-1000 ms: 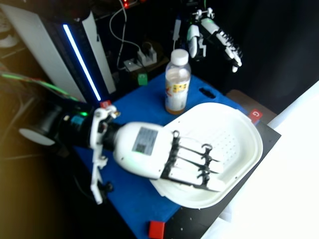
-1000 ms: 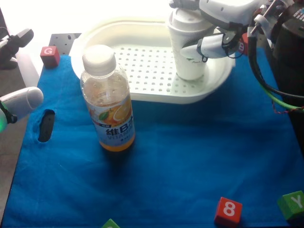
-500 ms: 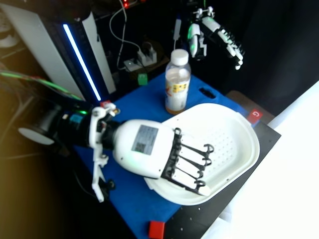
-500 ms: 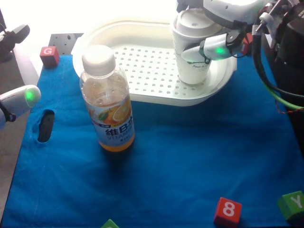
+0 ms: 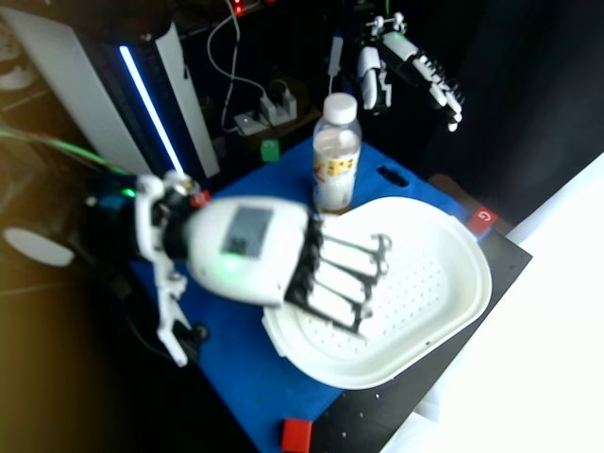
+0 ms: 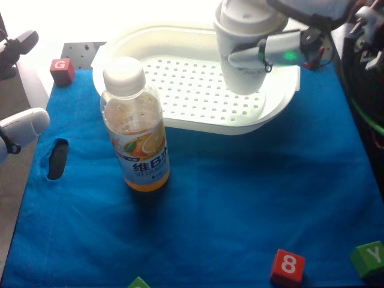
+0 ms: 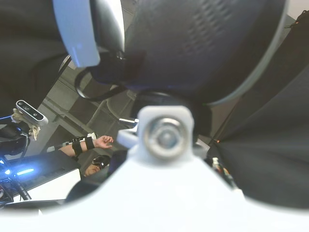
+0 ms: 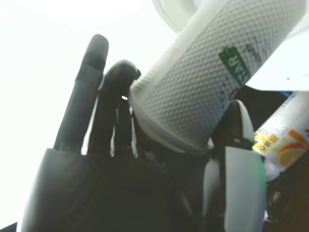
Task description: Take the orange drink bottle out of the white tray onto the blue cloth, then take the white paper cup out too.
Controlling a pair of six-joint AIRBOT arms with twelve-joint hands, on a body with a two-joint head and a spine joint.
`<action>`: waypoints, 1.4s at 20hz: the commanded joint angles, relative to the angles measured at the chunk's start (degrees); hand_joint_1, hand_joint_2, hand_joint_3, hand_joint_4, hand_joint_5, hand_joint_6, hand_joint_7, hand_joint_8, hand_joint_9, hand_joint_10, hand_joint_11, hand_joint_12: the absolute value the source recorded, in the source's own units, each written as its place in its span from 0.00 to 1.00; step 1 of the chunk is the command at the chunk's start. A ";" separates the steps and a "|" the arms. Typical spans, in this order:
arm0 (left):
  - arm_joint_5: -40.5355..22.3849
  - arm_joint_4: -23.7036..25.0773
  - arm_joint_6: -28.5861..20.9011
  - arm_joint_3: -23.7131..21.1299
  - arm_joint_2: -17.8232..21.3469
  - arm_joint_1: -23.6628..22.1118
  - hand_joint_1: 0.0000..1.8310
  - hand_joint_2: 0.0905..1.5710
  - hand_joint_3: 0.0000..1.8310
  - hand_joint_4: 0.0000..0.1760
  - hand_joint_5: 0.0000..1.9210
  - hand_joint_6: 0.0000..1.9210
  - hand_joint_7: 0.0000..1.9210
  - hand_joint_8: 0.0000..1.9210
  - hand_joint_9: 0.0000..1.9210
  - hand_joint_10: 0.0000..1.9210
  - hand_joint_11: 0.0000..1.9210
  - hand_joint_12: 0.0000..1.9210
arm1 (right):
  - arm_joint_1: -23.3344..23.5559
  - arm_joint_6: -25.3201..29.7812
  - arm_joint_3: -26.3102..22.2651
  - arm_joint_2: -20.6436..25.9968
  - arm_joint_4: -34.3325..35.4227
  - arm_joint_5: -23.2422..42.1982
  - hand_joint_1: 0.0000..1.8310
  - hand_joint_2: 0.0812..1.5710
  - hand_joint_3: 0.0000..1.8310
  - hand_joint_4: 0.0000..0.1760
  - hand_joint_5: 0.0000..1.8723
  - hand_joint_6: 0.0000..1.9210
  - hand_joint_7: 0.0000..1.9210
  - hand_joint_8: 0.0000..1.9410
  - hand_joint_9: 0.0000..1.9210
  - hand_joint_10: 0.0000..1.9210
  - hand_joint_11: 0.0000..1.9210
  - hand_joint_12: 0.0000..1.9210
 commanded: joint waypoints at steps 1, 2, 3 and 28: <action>-7.72 -0.34 -0.22 0.38 -0.11 -0.37 0.24 0.80 0.00 0.77 0.04 0.00 0.00 0.00 0.03 0.00 0.00 0.26 | 0.97 0.19 -0.85 0.73 -0.42 9.68 0.50 0.85 0.00 0.00 0.29 0.84 0.25 0.89 0.30 0.99 0.35 1.00; -7.78 -0.42 -0.22 0.37 -0.11 -0.37 0.24 0.80 0.00 0.77 0.04 0.00 0.00 0.00 0.03 0.00 0.00 0.26 | 0.96 0.19 -2.75 2.40 -1.56 10.78 0.51 0.85 0.00 0.00 0.30 0.85 0.28 0.92 0.35 1.00 0.41 1.00; -7.87 -0.58 -0.22 0.35 -0.11 -0.36 0.23 0.80 0.00 0.81 0.04 0.00 0.00 0.00 0.04 0.00 0.00 0.26 | 0.96 0.19 -5.05 3.88 -2.87 11.76 0.50 0.86 0.00 0.00 0.29 0.87 0.30 0.94 0.38 1.00 0.45 1.00; -9.99 -3.37 -0.30 -0.11 0.06 1.67 0.24 0.83 0.00 0.75 0.03 0.00 0.00 0.00 0.00 0.00 0.00 0.22 | -14.01 23.98 -15.43 12.53 -21.50 16.11 0.28 0.68 0.00 0.21 0.00 0.00 0.00 0.00 0.00 0.00 0.00 0.65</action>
